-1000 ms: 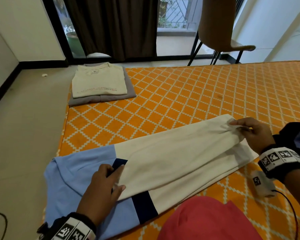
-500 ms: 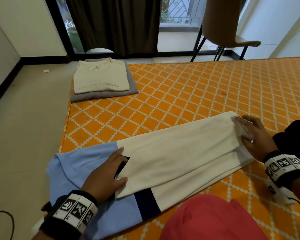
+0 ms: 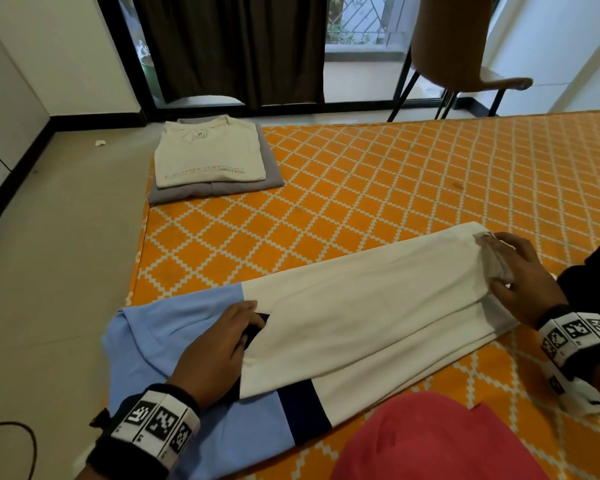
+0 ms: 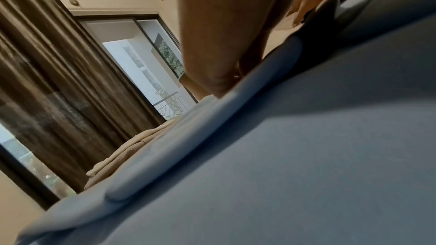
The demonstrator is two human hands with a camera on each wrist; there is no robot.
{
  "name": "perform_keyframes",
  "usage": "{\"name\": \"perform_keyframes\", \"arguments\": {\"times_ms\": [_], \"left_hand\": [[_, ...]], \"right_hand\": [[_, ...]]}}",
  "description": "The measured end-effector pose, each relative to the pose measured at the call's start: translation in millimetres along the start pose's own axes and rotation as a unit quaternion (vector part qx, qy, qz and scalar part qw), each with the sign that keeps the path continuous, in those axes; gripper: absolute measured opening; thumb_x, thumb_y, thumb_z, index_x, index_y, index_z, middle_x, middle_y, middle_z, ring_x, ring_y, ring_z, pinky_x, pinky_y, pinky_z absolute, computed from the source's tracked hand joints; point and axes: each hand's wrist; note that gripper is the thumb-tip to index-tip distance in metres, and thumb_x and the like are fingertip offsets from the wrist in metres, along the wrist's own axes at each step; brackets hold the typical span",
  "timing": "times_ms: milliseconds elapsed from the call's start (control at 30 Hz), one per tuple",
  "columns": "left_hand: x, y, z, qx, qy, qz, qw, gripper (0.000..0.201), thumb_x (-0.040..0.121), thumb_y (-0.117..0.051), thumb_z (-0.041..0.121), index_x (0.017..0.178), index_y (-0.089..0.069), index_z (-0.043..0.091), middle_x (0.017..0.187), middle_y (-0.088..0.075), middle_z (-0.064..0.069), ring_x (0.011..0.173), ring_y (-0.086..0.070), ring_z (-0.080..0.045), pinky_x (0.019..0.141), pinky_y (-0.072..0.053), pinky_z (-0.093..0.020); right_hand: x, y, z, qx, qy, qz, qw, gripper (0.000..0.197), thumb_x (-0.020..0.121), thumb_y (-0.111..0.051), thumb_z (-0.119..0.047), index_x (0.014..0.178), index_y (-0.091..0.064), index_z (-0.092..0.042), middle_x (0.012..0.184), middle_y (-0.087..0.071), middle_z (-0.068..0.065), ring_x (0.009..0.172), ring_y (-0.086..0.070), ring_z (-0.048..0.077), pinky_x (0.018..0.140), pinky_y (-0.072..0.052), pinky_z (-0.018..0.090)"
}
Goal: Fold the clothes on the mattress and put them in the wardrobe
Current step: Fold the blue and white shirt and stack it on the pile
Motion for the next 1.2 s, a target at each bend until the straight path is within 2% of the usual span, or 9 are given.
{"name": "perform_keyframes", "arguments": {"times_ms": [133,267,433,567,700,833,933,1033,1200], "left_hand": [[3,-4,7,0.079,-0.005,-0.022,0.997,0.022,0.099,-0.036,0.029,0.115,-0.051,0.032,0.134,-0.037,0.027,0.098,-0.056,-0.007,0.068,-0.051,-0.038],[2,-6,3,0.037,0.014,0.012,0.999,0.023,0.098,-0.048,0.014,0.113,-0.051,0.03,0.117,-0.043,0.02,0.084,-0.056,-0.009,0.067,-0.05,-0.04],[4,6,-4,-0.107,0.046,0.091,0.989,0.027,0.091,-0.064,0.008,0.107,-0.058,0.029,0.111,-0.051,0.015,0.091,-0.055,0.003,0.076,-0.046,-0.013],[5,12,-10,-0.135,0.118,0.126,0.976,0.023,0.09,-0.066,0.013,0.111,-0.059,0.021,0.117,-0.053,0.004,0.086,-0.061,-0.011,0.077,-0.056,-0.04],[1,8,2,-0.067,0.067,0.103,0.99,0.029,0.093,-0.063,0.017,0.118,-0.053,0.028,0.12,-0.049,0.012,0.087,-0.059,-0.013,0.075,-0.053,-0.039],[0,2,12,0.113,0.033,-0.003,0.993,0.048,0.098,-0.051,0.038,0.143,-0.039,0.03,0.145,-0.031,0.017,0.121,-0.044,-0.009,0.08,-0.051,-0.03],[1,0,19,0.179,0.021,-0.051,0.982,0.06,0.098,-0.046,0.047,0.151,-0.02,0.034,0.154,-0.016,0.019,0.13,-0.032,-0.014,0.08,-0.046,-0.027],[1,-2,19,0.158,-0.007,-0.051,0.986,0.047,0.099,-0.049,0.037,0.143,-0.03,0.038,0.156,-0.015,0.022,0.128,-0.036,-0.014,0.08,-0.048,-0.029],[3,-5,13,0.087,-0.029,-0.032,0.995,0.039,0.096,-0.057,0.022,0.135,-0.049,0.026,0.141,-0.038,0.017,0.122,-0.047,-0.009,0.088,-0.046,-0.026]], "right_hand": [[4,-8,10,-0.015,-0.055,-0.055,0.997,0.079,0.082,-0.068,0.001,0.15,-0.03,-0.013,0.153,-0.021,0.002,0.117,-0.047,0.041,0.065,-0.054,0.05],[9,-17,14,-0.021,-0.066,-0.091,0.993,0.076,0.083,-0.06,0.003,0.151,-0.029,-0.012,0.153,-0.019,0.001,0.107,-0.052,0.044,0.062,-0.054,0.051],[8,-19,11,-0.041,-0.066,-0.106,0.991,0.075,0.085,-0.055,0.001,0.152,-0.025,-0.014,0.154,-0.017,0.005,0.096,-0.054,0.038,0.054,-0.051,0.044],[7,-21,5,-0.068,-0.063,-0.116,0.989,0.076,0.085,-0.053,0.0,0.153,-0.024,-0.018,0.153,-0.014,0.0,0.071,-0.051,0.03,0.047,-0.047,0.038],[6,-23,5,-0.064,-0.066,-0.108,0.99,0.081,0.083,-0.054,0.002,0.153,-0.02,-0.023,0.153,-0.011,-0.008,0.056,-0.049,0.025,0.042,-0.039,0.032],[7,-22,14,-0.011,-0.108,-0.087,0.99,0.076,0.088,-0.056,-0.002,0.154,-0.019,-0.015,0.154,-0.01,-0.007,0.087,-0.058,0.044,0.059,-0.052,0.045],[6,-21,18,0.003,-0.124,-0.084,0.989,0.073,0.091,-0.057,-0.004,0.153,-0.021,-0.01,0.155,-0.012,0.002,0.103,-0.052,0.051,0.073,-0.052,0.049],[6,-24,17,0.005,-0.121,-0.084,0.989,0.073,0.09,-0.058,-0.004,0.153,-0.021,-0.011,0.155,-0.014,0.003,0.096,-0.055,0.048,0.067,-0.051,0.045],[8,-25,17,0.004,-0.108,-0.09,0.99,0.076,0.088,-0.059,-0.003,0.153,-0.021,-0.01,0.155,-0.014,0.007,0.081,-0.057,0.036,0.057,-0.046,0.036]]}}
Point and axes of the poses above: each hand's wrist, its own x-axis towards the middle knuckle, its own y-axis out of the back of the hand, z = x × y
